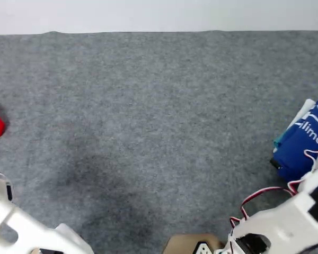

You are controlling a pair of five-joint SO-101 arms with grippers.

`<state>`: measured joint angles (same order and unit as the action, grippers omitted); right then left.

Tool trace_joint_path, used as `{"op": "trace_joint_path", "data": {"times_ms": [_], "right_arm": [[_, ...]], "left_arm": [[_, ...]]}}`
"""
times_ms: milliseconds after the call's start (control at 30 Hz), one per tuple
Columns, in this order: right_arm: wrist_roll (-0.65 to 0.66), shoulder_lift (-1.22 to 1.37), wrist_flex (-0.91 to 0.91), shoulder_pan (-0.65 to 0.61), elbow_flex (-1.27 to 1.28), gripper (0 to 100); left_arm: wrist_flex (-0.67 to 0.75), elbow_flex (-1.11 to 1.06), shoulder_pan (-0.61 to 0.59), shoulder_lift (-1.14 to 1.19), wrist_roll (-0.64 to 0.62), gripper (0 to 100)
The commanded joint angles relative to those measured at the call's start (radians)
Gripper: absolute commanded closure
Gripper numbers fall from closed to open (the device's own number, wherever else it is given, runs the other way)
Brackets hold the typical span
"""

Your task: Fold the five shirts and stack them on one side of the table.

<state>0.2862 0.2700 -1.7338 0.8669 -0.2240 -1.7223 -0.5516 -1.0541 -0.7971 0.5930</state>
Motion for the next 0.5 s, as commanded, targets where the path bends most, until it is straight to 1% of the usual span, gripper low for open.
{"op": "trace_joint_path", "data": {"times_ms": [0,100,167,267,333,467], "right_arm": [[-0.003,-0.176,-0.027,0.010,-0.055,98.9],[0.000,-0.269,-0.018,0.010,-0.055,98.9],[0.031,-0.314,-0.002,0.010,-0.052,98.9],[0.054,-0.329,0.044,0.012,-0.032,98.9],[0.055,-0.317,0.094,0.012,0.029,98.9],[0.057,-0.246,0.251,0.012,0.209,98.9]], "left_arm": [[-0.014,0.039,0.005,-0.018,0.009,100],[-0.014,0.039,0.002,-0.018,0.009,100],[-0.014,0.039,0.000,-0.018,0.009,100],[-0.014,0.039,-0.002,-0.018,0.009,100],[-0.015,0.039,-0.003,-0.018,0.009,100],[-0.015,0.039,-0.003,-0.018,0.008,100]]}}
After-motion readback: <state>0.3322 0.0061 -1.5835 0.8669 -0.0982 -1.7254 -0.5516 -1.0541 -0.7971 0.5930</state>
